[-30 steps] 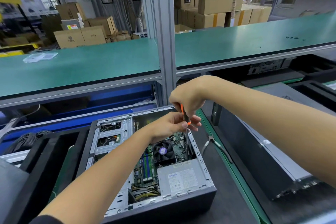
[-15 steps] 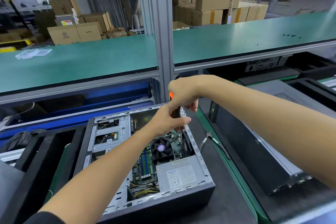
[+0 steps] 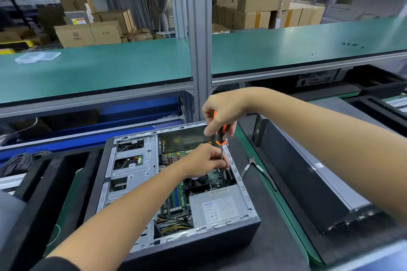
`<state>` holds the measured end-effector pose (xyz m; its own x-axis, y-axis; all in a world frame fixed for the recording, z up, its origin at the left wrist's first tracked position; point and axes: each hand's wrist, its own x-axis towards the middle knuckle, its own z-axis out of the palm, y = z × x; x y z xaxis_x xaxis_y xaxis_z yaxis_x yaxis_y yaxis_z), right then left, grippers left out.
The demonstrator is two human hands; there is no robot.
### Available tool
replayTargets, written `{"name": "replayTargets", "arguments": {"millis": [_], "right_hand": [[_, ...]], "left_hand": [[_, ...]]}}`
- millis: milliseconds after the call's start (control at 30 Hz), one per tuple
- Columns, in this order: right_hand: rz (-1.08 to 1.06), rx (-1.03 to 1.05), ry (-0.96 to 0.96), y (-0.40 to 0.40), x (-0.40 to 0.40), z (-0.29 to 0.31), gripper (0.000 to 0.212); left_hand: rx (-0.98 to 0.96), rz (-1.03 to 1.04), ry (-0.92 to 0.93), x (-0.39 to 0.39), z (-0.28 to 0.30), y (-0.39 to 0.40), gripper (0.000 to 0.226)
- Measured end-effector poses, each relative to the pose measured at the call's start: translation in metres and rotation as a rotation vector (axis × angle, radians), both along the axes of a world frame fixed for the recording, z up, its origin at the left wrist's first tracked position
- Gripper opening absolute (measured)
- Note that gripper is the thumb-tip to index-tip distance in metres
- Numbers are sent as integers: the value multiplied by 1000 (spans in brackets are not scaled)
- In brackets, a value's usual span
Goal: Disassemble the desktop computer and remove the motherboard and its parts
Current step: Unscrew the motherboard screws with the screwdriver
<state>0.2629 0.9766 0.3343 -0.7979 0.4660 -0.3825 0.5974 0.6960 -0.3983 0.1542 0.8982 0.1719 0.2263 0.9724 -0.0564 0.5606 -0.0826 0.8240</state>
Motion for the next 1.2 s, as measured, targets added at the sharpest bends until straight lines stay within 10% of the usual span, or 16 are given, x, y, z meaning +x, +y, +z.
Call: {"name": "replayTargets", "arguments": {"millis": [1200], "right_hand": [[-237,155,517,20,17,4,34]], "left_hand": [[-115,-49,661,-2,-77,13,27]]}}
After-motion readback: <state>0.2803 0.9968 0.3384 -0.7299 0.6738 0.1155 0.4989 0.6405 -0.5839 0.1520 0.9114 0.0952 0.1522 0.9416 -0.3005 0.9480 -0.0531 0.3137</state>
